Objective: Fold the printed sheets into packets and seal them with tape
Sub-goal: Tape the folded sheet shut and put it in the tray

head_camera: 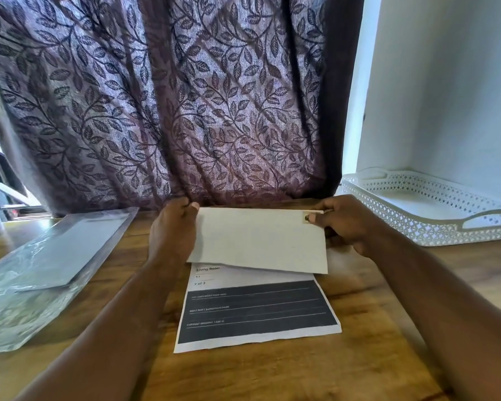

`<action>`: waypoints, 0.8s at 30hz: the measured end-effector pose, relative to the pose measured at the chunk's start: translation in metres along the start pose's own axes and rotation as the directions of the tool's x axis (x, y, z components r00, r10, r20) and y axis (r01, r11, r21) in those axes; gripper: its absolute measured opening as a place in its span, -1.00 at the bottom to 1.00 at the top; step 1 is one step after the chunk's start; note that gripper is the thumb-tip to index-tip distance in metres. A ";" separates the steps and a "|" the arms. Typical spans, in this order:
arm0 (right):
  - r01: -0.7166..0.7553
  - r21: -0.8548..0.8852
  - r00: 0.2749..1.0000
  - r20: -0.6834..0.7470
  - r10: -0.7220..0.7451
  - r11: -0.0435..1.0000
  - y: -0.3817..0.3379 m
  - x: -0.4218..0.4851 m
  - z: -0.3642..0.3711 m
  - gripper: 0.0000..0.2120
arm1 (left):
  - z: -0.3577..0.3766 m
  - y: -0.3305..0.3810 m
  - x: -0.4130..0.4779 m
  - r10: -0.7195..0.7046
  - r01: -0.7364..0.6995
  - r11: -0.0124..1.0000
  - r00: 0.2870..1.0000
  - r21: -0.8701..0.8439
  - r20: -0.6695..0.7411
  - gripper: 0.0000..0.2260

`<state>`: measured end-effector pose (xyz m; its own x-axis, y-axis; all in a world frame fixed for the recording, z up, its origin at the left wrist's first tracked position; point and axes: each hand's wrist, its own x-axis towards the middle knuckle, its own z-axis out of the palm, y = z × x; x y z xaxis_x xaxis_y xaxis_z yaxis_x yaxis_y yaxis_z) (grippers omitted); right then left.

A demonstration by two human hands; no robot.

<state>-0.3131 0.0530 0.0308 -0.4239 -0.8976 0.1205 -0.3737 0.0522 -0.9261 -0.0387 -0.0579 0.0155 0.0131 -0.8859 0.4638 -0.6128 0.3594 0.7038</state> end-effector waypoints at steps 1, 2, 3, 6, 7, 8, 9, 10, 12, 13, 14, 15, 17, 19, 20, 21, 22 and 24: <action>0.001 -0.001 1.000 -0.024 -0.001 1.000 0.001 0.001 -0.001 -0.96 | 0.000 -0.002 0.001 -0.056 0.060 0.995 0.997 -0.076 0.051 -0.79; 0.003 -0.004 0.999 -0.043 -0.003 1.000 0.001 0.002 -0.002 -0.97 | 0.000 -0.004 0.002 -0.093 0.105 0.985 0.992 -0.135 0.087 -0.76; 0.005 -0.003 0.998 -0.055 -0.005 1.000 0.001 0.003 -0.003 -0.98 | 0.001 -0.006 0.003 -0.126 0.142 0.975 0.987 -0.169 0.099 -0.74; 0.005 0.003 0.997 -0.072 -0.005 1.000 0.002 0.005 -0.006 -0.97 | 0.000 -0.007 0.004 -0.182 0.200 0.963 0.977 -0.181 0.111 -0.85; 0.010 -0.005 0.997 -0.080 -0.011 1.000 0.002 0.005 -0.006 -0.96 | 0.000 -0.007 0.005 -0.186 0.208 0.957 0.975 -0.201 0.125 -0.89; 0.018 -0.017 0.996 -0.089 -0.020 1.000 0.001 0.005 -0.006 -0.95 | 0.000 -0.008 0.004 -0.187 0.216 0.951 0.972 -0.223 0.144 -0.88; 0.024 -0.027 0.995 -0.096 -0.026 0.999 0.000 0.005 -0.007 -0.95 | 0.000 -0.008 0.003 -0.186 0.221 0.945 0.969 -0.242 0.160 -0.86; 0.022 -0.032 0.995 -0.096 -0.025 0.999 -0.001 0.005 -0.008 -0.94 | 0.000 -0.009 0.003 -0.185 0.222 0.941 0.969 -0.257 0.161 -0.87; -0.019 -0.002 0.998 -0.061 0.019 1.000 -0.004 0.004 -0.013 -0.88 | 0.000 -0.011 0.004 -0.189 0.226 0.937 0.969 -0.266 0.157 -0.89; -0.045 0.016 0.998 -0.032 0.046 0.999 -0.006 0.003 -0.015 -0.85 | -0.001 -0.009 0.004 -0.196 0.232 0.937 0.968 -0.262 0.154 -0.90; -0.061 0.017 0.998 -0.002 0.061 0.998 -0.008 0.002 -0.017 -0.83 | -0.001 -0.009 0.004 -0.208 0.243 0.932 0.967 -0.270 0.150 -0.91; -0.062 -0.003 0.998 0.026 0.062 0.998 -0.009 0.001 -0.018 -0.82 | -0.002 -0.009 0.004 -0.225 0.259 0.922 0.964 -0.289 0.144 -0.89; -0.047 -0.067 0.997 0.061 0.051 0.997 -0.009 -0.001 -0.021 -0.83 | -0.002 -0.009 0.004 -0.244 0.281 0.896 0.958 -0.343 0.148 -0.81; -0.034 -0.123 0.997 0.065 0.042 0.992 -0.008 -0.001 -0.022 -0.85 | -0.002 -0.007 0.002 -0.259 0.295 0.874 0.955 -0.387 0.144 -0.79; -0.031 -0.136 0.998 0.055 0.039 0.990 -0.007 -0.002 -0.023 -0.86 | -0.002 -0.005 0.001 -0.250 0.287 0.874 0.957 -0.392 0.143 -0.78; -0.028 -0.137 0.999 0.039 0.034 0.990 -0.007 -0.001 -0.024 -0.87 | -0.001 -0.004 0.000 -0.242 0.278 0.872 0.960 -0.402 0.137 -0.78; -0.024 -0.135 1.000 0.012 0.026 0.991 -0.006 0.000 -0.026 -0.87 | 0.000 -0.003 -0.001 -0.237 0.272 0.863 0.962 -0.426 0.134 -0.78; -0.009 -0.119 0.999 -0.051 0.003 0.993 -0.006 0.000 -0.029 -0.87 | 0.004 0.000 -0.004 -0.263 0.329 0.760 0.944 -0.561 0.197 -0.80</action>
<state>-0.3352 0.0651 0.0470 -0.4664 -0.8741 0.1356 -0.4656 0.1123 -0.8778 -0.0423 -0.0559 0.0115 0.0177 -0.9890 0.1468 -0.0184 0.1465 0.9890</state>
